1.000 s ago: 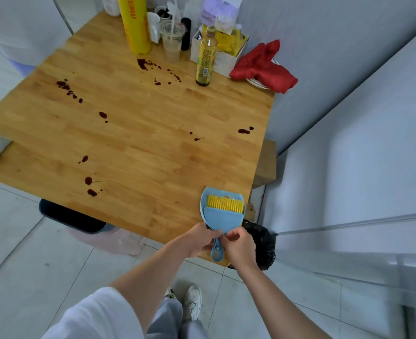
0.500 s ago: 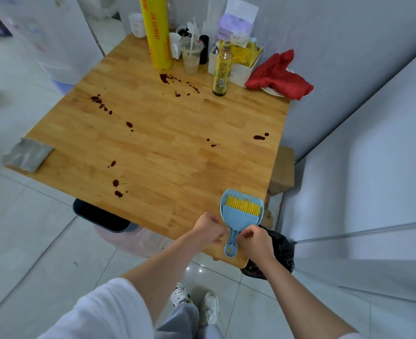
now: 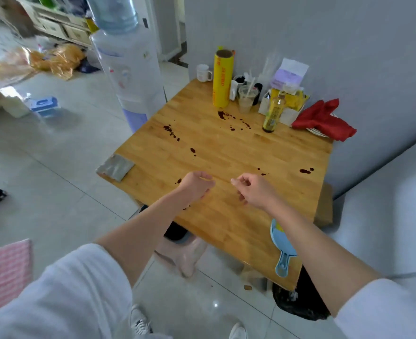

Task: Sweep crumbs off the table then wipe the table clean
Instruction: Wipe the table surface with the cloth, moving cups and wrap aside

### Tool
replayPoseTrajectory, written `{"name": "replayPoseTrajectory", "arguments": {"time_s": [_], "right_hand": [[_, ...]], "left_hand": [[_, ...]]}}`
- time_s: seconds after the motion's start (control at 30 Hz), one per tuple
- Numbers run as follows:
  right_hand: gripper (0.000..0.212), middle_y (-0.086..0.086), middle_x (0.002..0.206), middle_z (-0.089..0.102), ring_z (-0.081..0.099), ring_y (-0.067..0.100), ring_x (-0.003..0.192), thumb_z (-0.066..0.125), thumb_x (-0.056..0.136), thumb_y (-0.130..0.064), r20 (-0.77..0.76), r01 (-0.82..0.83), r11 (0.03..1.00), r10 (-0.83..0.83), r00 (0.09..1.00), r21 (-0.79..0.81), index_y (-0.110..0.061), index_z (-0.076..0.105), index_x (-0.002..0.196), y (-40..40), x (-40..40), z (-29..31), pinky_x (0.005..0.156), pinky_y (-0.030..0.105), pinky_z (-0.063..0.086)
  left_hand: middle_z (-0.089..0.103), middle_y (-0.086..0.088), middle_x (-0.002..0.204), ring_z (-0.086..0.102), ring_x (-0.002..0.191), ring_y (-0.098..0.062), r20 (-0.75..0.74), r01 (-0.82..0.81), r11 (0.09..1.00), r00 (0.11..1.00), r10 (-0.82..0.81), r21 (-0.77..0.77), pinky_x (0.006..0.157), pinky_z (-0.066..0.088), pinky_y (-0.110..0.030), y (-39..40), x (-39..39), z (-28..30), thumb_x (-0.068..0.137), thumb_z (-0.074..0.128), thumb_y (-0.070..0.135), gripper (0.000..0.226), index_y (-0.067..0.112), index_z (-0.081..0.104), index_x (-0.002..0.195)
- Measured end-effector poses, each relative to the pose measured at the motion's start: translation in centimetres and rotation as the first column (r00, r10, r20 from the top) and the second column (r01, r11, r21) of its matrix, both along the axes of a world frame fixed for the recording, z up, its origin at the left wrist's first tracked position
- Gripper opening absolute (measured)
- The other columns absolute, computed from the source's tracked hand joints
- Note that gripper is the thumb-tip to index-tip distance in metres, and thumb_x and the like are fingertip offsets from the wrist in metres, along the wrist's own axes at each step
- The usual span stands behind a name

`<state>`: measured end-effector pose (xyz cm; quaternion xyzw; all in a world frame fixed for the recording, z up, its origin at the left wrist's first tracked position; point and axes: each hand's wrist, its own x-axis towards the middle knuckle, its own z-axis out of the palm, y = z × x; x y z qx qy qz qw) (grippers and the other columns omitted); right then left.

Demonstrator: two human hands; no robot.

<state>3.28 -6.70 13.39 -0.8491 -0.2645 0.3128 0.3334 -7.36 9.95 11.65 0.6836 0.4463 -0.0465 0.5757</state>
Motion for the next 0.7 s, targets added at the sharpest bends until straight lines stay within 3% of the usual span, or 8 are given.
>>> {"name": "replayPoseTrajectory", "arguments": {"time_s": [0.13,0.2,0.3,0.4,0.5,0.63,0.7], "right_hand": [[0.028,0.004,0.084,0.072,0.073,0.025,0.079,0.054,0.101,-0.041,0.007,-0.056,0.998,0.056,0.998,-0.003,-0.017,0.064,0.090,9.6,-3.3,1.4,0.076,0.043,0.062],[0.027,0.007,0.090,0.073,0.073,0.024,0.083,0.053,0.102,-0.038,-0.069,-0.048,0.999,0.047,0.997,-0.014,-0.015,0.065,0.094,15.3,-5.7,0.6,0.080,0.041,0.062],[0.029,0.012,0.099,0.074,0.071,0.020,0.081,0.054,0.102,-0.034,-0.253,0.094,0.995,-0.095,0.963,-0.016,-0.008,0.067,0.103,22.4,-9.5,-1.2,0.077,0.036,0.061],[0.030,0.014,0.101,0.073,0.069,0.020,0.080,0.055,0.102,-0.032,-0.280,0.190,0.980,-0.200,0.939,-0.065,-0.005,0.066,0.105,29.1,-13.0,-2.9,0.076,0.035,0.060],[0.025,0.010,0.093,0.071,0.066,0.019,0.077,0.055,0.101,-0.033,-0.305,0.224,0.967,-0.250,0.919,-0.118,-0.010,0.063,0.098,33.4,-14.9,-4.2,0.075,0.036,0.059],[0.026,0.006,0.092,0.070,0.065,0.017,0.078,0.054,0.101,-0.033,-0.307,0.273,0.951,-0.305,0.901,-0.144,-0.009,0.064,0.103,38.5,-14.8,-6.3,0.069,0.031,0.054],[0.022,0.009,0.098,0.072,0.067,0.020,0.081,0.054,0.100,-0.028,-0.311,0.281,0.945,-0.320,0.895,-0.165,-0.010,0.066,0.104,40.9,-14.1,-8.4,0.075,0.036,0.056]], "left_hand": [[0.068,-0.001,0.092,0.064,0.082,-0.017,0.036,-0.005,0.994,0.999,0.001,0.107,0.087,0.058,-0.037,9.4,-4.7,1.8,0.092,0.064,0.031,0.015,0.024,0.069,0.104],[0.067,0.000,0.092,0.065,0.086,-0.020,0.050,-0.039,0.991,0.998,0.033,0.130,0.088,0.057,-0.040,14.9,-8.0,1.5,0.091,0.064,0.031,0.008,0.028,0.070,0.095],[0.063,-0.002,0.081,0.061,0.075,-0.023,0.068,-0.085,0.989,0.995,0.077,0.120,0.083,0.058,-0.041,22.4,-12.6,0.1,0.089,0.065,0.025,0.008,0.030,0.068,0.084],[0.064,-0.002,0.081,0.063,0.073,-0.025,0.031,-0.099,0.983,0.995,0.096,0.155,0.078,0.060,-0.039,29.4,-16.1,-1.0,0.087,0.063,0.021,0.011,0.026,0.067,0.078],[0.064,-0.003,0.081,0.065,0.075,-0.026,-0.007,-0.117,0.987,0.993,0.119,0.112,0.079,0.061,-0.046,34.1,-17.0,-2.4,0.087,0.062,0.013,0.011,0.018,0.073,0.089],[0.066,-0.004,0.096,0.066,0.074,-0.021,-0.102,-0.002,0.993,0.995,0.014,0.122,0.062,0.058,-0.030,39.4,-14.5,-5.4,0.088,0.065,0.017,0.025,0.019,0.066,0.113],[0.063,-0.008,0.114,0.066,0.094,-0.026,-0.158,0.089,0.980,0.986,-0.061,0.180,0.077,0.058,-0.033,41.4,-12.6,-7.5,0.086,0.066,0.019,0.038,0.020,0.061,0.124]]}}
